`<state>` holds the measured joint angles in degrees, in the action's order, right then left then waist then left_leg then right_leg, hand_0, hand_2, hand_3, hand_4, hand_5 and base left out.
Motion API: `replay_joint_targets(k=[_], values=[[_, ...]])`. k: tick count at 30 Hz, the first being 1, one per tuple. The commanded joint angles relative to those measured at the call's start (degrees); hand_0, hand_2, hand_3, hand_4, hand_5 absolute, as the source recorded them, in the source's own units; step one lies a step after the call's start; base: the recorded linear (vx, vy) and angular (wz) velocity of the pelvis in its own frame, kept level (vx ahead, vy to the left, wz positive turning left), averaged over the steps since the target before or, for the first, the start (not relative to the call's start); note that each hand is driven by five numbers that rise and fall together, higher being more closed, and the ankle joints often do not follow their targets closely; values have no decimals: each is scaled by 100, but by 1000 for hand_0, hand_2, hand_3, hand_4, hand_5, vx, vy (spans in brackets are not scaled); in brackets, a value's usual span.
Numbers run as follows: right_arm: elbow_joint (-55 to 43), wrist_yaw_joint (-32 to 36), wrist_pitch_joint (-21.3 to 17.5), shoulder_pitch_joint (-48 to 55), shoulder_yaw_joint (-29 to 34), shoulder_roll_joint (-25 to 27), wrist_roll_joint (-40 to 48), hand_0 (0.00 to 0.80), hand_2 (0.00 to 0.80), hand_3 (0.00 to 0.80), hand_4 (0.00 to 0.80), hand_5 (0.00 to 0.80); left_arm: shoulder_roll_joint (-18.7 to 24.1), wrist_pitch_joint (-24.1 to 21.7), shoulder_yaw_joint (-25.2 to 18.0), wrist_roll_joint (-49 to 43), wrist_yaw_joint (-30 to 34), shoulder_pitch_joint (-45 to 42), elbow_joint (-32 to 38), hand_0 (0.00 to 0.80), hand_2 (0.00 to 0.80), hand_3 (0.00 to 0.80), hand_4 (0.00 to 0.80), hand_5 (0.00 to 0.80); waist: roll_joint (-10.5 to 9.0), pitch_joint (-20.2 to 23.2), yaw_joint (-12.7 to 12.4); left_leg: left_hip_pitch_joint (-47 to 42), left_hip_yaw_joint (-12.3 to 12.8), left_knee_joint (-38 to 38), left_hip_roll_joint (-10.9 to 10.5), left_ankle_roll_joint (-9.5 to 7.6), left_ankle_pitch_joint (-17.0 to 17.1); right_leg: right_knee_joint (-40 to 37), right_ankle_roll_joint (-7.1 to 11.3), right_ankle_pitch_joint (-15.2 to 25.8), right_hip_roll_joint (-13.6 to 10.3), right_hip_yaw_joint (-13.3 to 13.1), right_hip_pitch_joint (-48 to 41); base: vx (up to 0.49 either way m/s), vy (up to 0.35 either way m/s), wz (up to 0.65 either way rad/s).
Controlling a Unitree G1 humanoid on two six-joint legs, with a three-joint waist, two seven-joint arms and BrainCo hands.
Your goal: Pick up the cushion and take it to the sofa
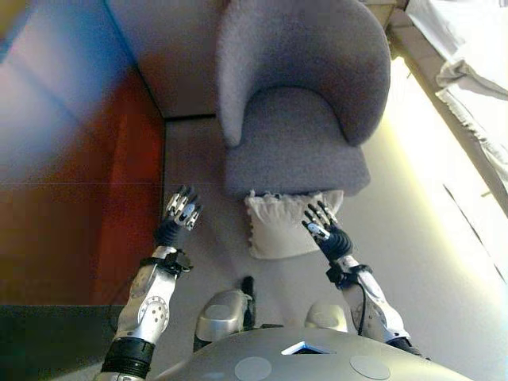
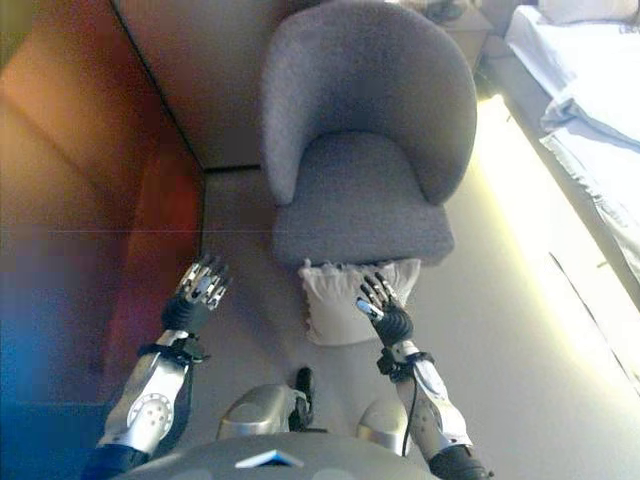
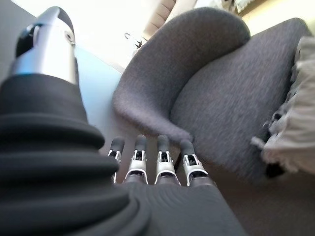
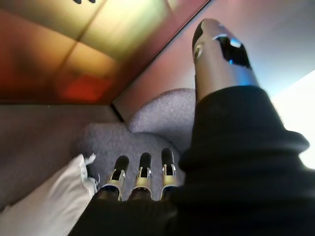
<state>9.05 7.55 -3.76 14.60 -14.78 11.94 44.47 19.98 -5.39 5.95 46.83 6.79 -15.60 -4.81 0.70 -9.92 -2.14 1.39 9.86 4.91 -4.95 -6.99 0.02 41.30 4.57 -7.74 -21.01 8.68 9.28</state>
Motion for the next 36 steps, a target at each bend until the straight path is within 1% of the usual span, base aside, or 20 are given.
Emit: replay_joint_targets(k=[1,3,4,6,8,12,14,16,17,19,21,22,24,26,27,29,31,32,34,36], values=[[-243,288,-81,-144,52,155,-33,0,0,0,0,0,142,-340,8,26,126,-86,531,0,0,0,0,0,-142,-7,125,-294,12,507,97,387,-999,-1944,381,1376,50,344,-54,257,-120,-33],[-152,354,-48,-314,51,181,35,0,0,0,0,0,126,-326,-6,609,252,-73,510,0,0,0,0,0,-248,-75,140,-408,106,518,103,449,-1176,-2709,594,1741,36,418,49,203,-132,-49],[-107,358,-53,-384,62,180,68,0,0,0,0,0,106,-319,-39,692,354,-79,497,0,0,0,0,0,-322,-97,152,-403,137,525,69,448,-1168,-3030,637,2025,2,431,93,170,-129,-49],[1,318,-33,-485,100,148,117,0,0,0,0,0,96,-415,-36,467,495,-116,431,0,0,0,0,0,-397,-90,184,-495,20,524,59,495,-1269,-3649,757,2202,31,271,146,243,-124,-21],[52,251,37,-535,154,130,148,0,0,0,0,0,110,-455,19,348,491,-149,430,0,0,0,0,0,-423,-77,193,-568,-105,539,74,515,-1344,-3951,804,2261,69,229,117,295,-121,7],[84,302,136,-500,207,110,177,0,0,0,0,0,129,-403,-92,366,505,-235,460,0,0,0,0,0,-524,-15,164,-682,-147,703,89,511,-1573,-3933,827,2272,60,425,124,290,-135,28],[118,359,164,-478,201,83,148,0,0,0,0,0,97,-364,-163,422,511,-260,465,0,0,0,0,0,-543,20,154,-710,-182,808,124,513,-1674,-3812,801,2159,68,394,92,280,-174,40],[160,329,130,-481,165,75,128,0,0,0,0,0,28,-294,-183,488,523,-261,432,0,0,0,0,0,-530,108,186,-743,-341,836,172,557,-1709,-3900,778,2035,189,126,4,299,-214,18],[132,249,108,-489,131,80,148,0,0,0,0,0,-6,-224,-183,502,506,-272,426,0,0,0,0,0,-512,157,229,-799,-461,833,229,610,-1711,-3790,752,1987,281,-70,4,329,-250,17],[10,131,87,-499,38,95,182,0,0,0,0,0,-11,-142,-184,562,511,-287,441,0,0,0,0,0,-484,198,294,-949,-485,838,423,674,-1697,-3428,690,1750,384,-166,92,327,-277,30],[-12,81,104,-469,28,125,188,0,0,0,0,0,-16,-113,-209,552,545,-306,429,0,0,0,0,0,-436,238,346,-1035,-496,843,597,749,-1526,-3298,636,1509,549,-174,74,267,-247,20],[-9,67,143,-461,37,169,181,0,0,0,0,0,-52,-112,-176,582,526,-340,481,0,0,0,0,0,-401,281,382,-1073,-471,911,769,836,-1254,-3248,568,1331,695,-127,22,257,-251,13],[-16,140,151,-418,84,279,132,0,0,0,0,0,-125,-125,-94,671,490,-407,606,0,0,0,0,0,-373,323,402,-1016,-478,1187,976,982,-799,-3259,384,1139,892,-29,-99,241,-255,8],[10,233,100,-372,122,379,94,0,0,0,0,0,-184,-183,-30,659,493,-443,639,0,0,0,0,0,-366,343,402,-855,-541,1637,1074,1095,-411,-3285,187,1006,1020,61,-217,194,-215,1],[19,256,87,-357,138,432,77,0,0,0,0,0,-219,-217,10,627,508,-455,635,0,0,0,0,0,-375,351,401,-748,-540,1933,1063,1120,-294,-3290,79,925,1069,98,-278,187,-189,-1],[52,248,80,-322,180,511,25,0,0,0,0,0,-258,-206,44,628,573,-467,602,0,0,0,0,0,-377,352,404,-411,-398,2630,1081,1171,-17,-3270,-121,764,1139,212,-401,168,-161,9],[101,232,79,-288,249,587,7,0,0,0,0,0,-266,-173,83,596,652,-476,578,0,0,0,0,0,-386,280,390,40,-163,3017,1306,1191,196,-3236,-260,634,1161,318,-555,137,-104,18],[144,275,45,-292,265,613,32,0,0,0,0,0,-261,-189,107,591,673,-479,567,0,0,0,0,0,-379,229,370,203,-93,2997,1389,1189,208,-3219,-280,584,1161,341,-622,129,-24,25],[245,365,21,-351,247,610,67,0,0,0,0,0,-272,-230,130,633,700,-482,502,0,0,0,0,0,-323,131,291,354,-24,2522,1473,1233,323,-3210,-249,488,1177,341,-776,152,41,27],[215,354,54,-401,178,604,88,0,0,0,0,0,-287,-238,86,646,697,-503,470,0,0,0,0,0,-228,64,186,384,-99,1465,1542,1283,553,-3235,-162,387,1253,252,-919,188,123,16]])
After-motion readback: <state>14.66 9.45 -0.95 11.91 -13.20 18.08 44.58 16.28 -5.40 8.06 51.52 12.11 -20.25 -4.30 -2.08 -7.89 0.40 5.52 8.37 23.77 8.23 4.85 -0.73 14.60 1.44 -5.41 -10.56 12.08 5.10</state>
